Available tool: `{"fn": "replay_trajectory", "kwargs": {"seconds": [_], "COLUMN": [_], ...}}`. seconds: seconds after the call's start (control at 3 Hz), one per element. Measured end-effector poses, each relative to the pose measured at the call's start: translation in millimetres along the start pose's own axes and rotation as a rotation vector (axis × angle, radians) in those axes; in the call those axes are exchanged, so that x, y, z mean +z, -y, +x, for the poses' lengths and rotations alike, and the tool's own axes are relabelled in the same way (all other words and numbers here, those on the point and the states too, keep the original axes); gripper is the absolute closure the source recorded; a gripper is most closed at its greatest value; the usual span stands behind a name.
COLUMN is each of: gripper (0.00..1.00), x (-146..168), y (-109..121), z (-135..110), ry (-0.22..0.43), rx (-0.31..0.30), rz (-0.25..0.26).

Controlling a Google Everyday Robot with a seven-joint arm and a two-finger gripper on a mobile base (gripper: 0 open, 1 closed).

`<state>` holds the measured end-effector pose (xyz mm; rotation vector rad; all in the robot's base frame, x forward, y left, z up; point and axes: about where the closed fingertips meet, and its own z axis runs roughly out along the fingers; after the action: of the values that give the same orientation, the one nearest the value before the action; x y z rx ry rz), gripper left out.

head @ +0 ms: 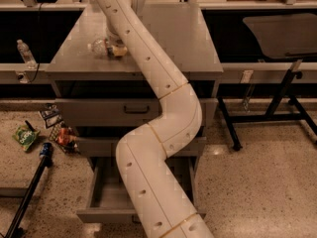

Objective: Place water bottle into bottom drawer

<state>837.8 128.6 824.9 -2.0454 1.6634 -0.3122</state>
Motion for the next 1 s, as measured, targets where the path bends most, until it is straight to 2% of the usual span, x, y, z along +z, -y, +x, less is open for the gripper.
{"fn": "replay_trajectory", "kwargs": {"seconds": [0.33, 0.67, 1.0], "gripper": [0.75, 0.44, 0.22], "x": [-57, -102, -99], "y": [19, 36, 40], "z": [-4, -27, -28], "ry": [-0.053, -0.044, -0.04], "rx": [-0.048, -0.097, -0.098], "rz": [0.143, 0.294, 0.305]}}
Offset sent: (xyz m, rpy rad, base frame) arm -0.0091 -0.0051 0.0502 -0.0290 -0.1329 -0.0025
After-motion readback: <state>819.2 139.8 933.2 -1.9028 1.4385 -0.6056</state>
